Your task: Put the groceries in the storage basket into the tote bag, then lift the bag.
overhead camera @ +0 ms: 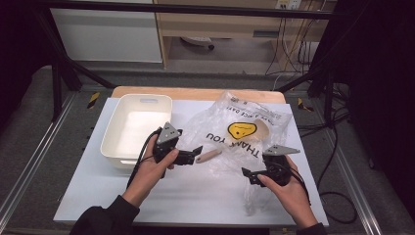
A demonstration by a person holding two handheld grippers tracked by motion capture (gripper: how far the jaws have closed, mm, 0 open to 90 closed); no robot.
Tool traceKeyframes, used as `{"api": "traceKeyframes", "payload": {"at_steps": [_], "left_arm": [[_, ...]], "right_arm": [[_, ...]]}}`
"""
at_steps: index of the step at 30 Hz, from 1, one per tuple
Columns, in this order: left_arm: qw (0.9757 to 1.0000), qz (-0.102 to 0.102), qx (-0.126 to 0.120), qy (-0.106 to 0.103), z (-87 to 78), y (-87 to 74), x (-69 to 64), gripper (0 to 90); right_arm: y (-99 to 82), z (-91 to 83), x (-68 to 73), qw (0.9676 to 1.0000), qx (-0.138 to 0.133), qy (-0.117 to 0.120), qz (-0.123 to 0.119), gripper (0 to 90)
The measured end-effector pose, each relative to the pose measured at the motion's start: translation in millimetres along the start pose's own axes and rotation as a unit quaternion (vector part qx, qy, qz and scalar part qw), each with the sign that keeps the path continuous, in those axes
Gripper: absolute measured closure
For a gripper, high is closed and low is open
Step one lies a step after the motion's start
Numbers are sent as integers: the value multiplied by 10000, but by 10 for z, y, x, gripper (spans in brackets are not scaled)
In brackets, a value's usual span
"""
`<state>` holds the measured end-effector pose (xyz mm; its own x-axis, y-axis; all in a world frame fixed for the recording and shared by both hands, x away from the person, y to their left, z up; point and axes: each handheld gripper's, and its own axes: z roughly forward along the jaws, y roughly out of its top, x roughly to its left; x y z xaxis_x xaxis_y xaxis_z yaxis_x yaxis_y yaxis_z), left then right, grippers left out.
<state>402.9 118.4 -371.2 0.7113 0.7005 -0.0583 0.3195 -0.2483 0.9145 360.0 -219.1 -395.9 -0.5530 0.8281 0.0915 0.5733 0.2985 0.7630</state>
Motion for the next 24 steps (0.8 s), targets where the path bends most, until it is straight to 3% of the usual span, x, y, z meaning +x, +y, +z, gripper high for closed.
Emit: {"api": "traceKeyframes", "payload": {"at_steps": [24], "left_arm": [[9999,-51,113,-36,4,-63,-52,57]], "right_arm": [[-205,120,21,9994,268,-204,11,49]]}}
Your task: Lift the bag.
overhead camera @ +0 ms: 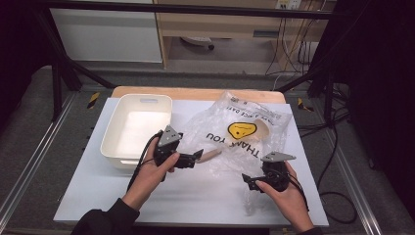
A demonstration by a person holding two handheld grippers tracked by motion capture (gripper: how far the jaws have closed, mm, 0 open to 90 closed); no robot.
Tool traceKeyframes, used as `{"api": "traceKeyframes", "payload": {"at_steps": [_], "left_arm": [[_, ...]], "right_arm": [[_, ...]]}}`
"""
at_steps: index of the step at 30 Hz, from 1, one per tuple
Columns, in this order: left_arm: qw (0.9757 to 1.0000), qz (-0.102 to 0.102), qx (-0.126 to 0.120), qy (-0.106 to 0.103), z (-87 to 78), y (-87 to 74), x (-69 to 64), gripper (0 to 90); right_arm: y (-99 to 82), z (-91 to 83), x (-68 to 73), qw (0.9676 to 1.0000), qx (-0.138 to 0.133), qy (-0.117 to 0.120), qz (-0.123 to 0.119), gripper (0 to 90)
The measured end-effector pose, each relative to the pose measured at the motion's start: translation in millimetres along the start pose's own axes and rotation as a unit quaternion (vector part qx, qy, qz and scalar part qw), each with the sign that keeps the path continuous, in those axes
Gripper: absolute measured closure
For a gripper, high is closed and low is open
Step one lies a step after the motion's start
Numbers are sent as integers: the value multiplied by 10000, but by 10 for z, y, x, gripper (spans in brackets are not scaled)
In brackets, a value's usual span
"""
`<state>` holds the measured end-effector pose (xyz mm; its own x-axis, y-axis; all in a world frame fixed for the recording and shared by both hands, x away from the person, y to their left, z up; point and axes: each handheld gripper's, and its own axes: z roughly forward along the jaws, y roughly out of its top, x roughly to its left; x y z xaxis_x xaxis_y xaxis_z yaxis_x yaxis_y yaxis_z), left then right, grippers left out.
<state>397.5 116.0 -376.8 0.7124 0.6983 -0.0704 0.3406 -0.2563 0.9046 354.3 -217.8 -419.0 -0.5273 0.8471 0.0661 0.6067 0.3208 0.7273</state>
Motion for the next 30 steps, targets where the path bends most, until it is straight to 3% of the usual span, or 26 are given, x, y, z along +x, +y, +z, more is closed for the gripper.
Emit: {"api": "traceKeyframes", "payload": {"at_steps": [9,24,30], "left_arm": [[10000,-35,-27,-12,-24,2,3,56],[10000,-58,-6,-62,9,-35,-37,56],[10000,-59,-19,-64,6,-33,-37,56]], "right_arm": [[-75,56,1,9999,112,-95,-77,49],[-219,229,12,9982,584,-164,-36,47],[-221,302,58,9972,684,-245,-201,19]]}}
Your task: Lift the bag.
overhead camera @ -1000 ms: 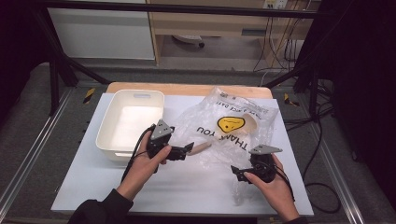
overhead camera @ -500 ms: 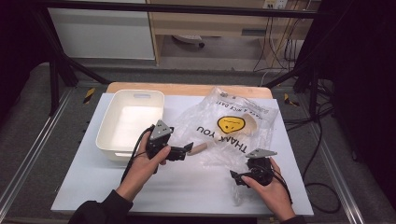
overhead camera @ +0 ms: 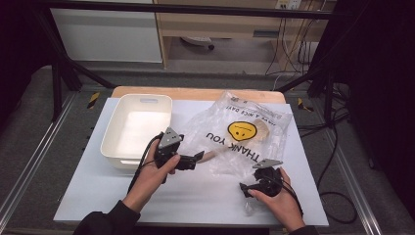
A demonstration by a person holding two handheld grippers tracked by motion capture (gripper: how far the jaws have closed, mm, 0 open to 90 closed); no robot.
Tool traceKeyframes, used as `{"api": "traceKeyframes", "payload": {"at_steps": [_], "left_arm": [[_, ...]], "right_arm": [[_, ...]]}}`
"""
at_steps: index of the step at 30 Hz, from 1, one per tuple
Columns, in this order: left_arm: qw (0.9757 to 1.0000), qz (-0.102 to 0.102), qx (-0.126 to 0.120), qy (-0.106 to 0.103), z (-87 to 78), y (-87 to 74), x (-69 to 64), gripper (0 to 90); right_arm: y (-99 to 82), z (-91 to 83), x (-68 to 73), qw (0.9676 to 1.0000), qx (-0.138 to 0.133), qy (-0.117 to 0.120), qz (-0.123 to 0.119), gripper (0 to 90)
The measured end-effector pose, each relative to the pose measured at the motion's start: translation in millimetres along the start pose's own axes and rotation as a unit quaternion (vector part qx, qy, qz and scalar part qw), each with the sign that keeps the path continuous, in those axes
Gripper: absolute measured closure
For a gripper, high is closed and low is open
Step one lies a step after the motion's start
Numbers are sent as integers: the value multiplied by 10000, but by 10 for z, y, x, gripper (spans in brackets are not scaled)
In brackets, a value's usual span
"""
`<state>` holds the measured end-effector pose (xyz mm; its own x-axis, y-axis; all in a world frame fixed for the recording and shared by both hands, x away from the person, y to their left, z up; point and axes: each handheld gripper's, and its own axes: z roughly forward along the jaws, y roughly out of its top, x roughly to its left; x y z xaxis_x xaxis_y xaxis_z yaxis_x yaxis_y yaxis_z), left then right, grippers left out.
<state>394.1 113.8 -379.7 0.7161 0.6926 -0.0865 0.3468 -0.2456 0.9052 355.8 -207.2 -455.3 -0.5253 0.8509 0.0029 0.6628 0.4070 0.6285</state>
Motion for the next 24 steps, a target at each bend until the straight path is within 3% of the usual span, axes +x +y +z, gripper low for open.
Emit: {"api": "traceKeyframes", "payload": {"at_steps": [5,10,16,21,24], "left_arm": [[10000,20,14,-35,0,-2,-15,57],[10000,35,-1,-51,-4,0,-25,58],[10000,31,-13,-69,-11,2,-36,60],[10000,40,-29,-82,-26,6,-41,61],[10000,41,-29,-80,-26,8,-42,61]], "right_arm": [[6,-21,-37,10000,-2,-58,7,115],[2,-75,-100,9999,-50,-105,52,307],[32,-97,-96,10000,-31,44,-9,538],[35,-105,-139,10000,-60,-38,17,751],[44,-98,-123,10000,-57,-4,-71,871]]}}
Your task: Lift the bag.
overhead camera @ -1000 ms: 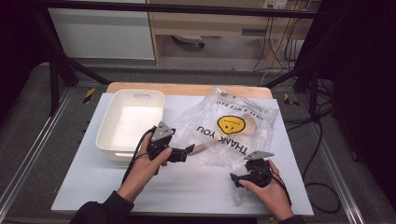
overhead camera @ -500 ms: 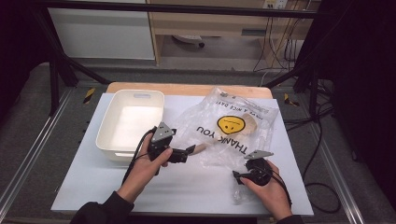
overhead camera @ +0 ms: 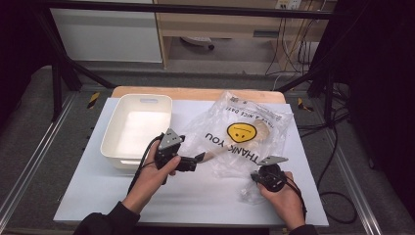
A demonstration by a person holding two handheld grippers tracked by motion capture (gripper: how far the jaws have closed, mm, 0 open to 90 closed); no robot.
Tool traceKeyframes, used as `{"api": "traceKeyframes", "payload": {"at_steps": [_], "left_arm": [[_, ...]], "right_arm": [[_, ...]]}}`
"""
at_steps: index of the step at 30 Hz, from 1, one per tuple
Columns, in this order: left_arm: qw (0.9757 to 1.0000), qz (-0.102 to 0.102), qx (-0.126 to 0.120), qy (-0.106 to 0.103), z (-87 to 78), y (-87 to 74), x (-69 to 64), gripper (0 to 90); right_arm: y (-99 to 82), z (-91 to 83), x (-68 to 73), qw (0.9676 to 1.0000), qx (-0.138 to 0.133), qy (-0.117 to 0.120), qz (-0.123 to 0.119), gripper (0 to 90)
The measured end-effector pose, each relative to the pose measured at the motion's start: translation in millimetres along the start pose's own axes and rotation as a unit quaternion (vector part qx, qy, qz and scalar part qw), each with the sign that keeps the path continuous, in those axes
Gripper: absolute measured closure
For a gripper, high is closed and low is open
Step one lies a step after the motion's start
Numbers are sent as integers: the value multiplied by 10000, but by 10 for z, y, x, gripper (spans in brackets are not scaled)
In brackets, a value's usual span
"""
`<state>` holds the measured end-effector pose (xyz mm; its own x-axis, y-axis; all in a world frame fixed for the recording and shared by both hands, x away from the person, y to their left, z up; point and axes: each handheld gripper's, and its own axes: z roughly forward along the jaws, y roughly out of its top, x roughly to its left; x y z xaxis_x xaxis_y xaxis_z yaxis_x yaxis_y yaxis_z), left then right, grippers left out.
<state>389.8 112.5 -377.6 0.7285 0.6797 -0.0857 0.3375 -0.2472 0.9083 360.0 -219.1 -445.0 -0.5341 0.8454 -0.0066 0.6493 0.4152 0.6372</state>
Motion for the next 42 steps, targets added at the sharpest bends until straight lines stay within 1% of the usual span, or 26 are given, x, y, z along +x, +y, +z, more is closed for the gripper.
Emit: {"api": "traceKeyframes", "payload": {"at_steps": [1,6,8,10,12,13,15,16,20,24,27,29,31,33,34,36,37,38,40,42], "left_arm": [[10000,-3,2,3,2,0,-2,61],[10000,-5,0,-20,9,2,-10,62],[10000,-11,-9,-28,8,5,-12,62],[10000,-3,-7,-26,9,6,-16,62],[10000,13,5,-21,11,6,-20,64],[10000,15,1,-10,13,5,-22,66],[10000,9,0,35,20,5,-22,68],[10000,3,-4,45,22,5,-22,69],[9999,-8,48,135,46,-4,-31,76],[9994,26,259,217,93,-40,-59,89],[9984,88,453,334,131,-88,-103,104],[9976,138,550,402,159,-147,-144,112],[9967,139,664,444,191,-217,-185,116],[9963,110,709,479,212,-284,-215,118],[9960,98,725,504,225,-315,-230,118],[9942,196,814,669,252,-370,-236,113],[9939,161,838,705,263,-396,-230,119],[9937,123,869,699,271,-423,-221,127],[9929,154,930,728,292,-480,-217,125],[9922,123,1011,724,319,-541,-215,125]], "right_arm": [[4,2,4,10000,7,20,-26,895],[6,-15,-36,9999,35,142,85,900],[-5,-41,-65,9999,82,76,108,900],[-34,-63,-109,9997,80,104,192,900],[-70,-108,-181,9996,74,72,274,900],[-84,-125,-207,9993,61,81,351,900],[-109,-156,-261,9993,62,53,378,900],[-121,-170,-285,9990,87,68,438,900],[-146,-189,-344,9988,90,31,485,900],[-168,-222,-420,9984,81,-22,554,900],[-205,-260,-502,9977,81,-82,671,900],[-239,-274,-555,9971,53,-148,747,900],[-267,-290,-603,9966,38,-169,806,900],[-288,-304,-636,9960,47,-179,871,900],[-299,-305,-651,9961,45,-194,863,900],[-311,-311,-664,9958,55,-194,896,900],[-314,-316,-672,9958,53,-199,890,900],[-315,-318,-672,9957,25,-192,907,900],[-310,-321,-666,9960,32,-196,875,900],[-308,-312,-654,9961,51,-209,857,900]]}}
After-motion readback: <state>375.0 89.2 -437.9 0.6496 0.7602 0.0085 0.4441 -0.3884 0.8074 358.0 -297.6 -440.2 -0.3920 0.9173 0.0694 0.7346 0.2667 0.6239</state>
